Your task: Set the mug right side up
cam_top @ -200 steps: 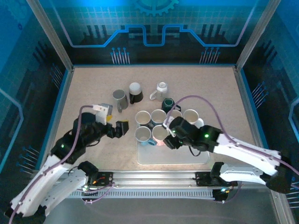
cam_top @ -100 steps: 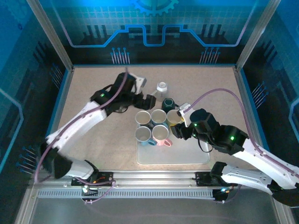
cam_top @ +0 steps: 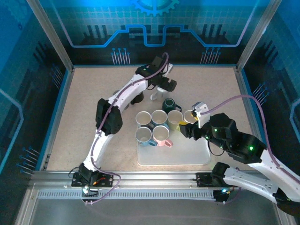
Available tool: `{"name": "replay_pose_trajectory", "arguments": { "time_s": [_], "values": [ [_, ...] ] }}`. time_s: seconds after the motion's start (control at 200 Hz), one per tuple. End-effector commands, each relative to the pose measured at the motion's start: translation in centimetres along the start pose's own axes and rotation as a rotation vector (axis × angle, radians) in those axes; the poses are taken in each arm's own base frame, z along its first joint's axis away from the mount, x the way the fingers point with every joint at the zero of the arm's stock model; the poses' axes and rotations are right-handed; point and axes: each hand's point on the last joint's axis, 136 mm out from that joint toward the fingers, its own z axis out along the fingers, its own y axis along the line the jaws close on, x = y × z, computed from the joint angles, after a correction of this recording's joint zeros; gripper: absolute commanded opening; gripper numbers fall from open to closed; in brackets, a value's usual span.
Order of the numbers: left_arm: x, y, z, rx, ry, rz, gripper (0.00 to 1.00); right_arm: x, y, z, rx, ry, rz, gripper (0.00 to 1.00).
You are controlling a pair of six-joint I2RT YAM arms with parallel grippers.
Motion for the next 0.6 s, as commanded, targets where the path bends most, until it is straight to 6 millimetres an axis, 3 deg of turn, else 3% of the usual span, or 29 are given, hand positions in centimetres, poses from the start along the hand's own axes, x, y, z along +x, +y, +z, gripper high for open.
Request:
{"name": "replay_pose_trajectory", "arguments": {
  "time_s": [0.0,0.165,0.41,0.49,0.595],
  "values": [
    [0.4,1.5,0.9,-0.062,0.027,0.036,0.99,-0.1,-0.3,0.4,0.01,-0.021,-0.005,0.69],
    [1.3,2.5,3.6,-0.088,0.039,0.043,0.99,0.3,0.0,1.6,-0.009,0.001,0.002,0.7],
    [3.9,2.0,6.8,-0.025,0.1,-0.026,0.98,0.9,-0.4,2.8,0.001,0.024,0.004,0.7],
    [4.2,2.3,7.2,-0.01,0.099,-0.068,0.92,1.1,-0.4,3.1,-0.001,0.03,0.014,0.7],
    [4.0,2.7,7.3,0.006,0.08,-0.104,0.77,1.2,-0.3,3.6,-0.007,0.039,0.019,0.69]
  ]
}}
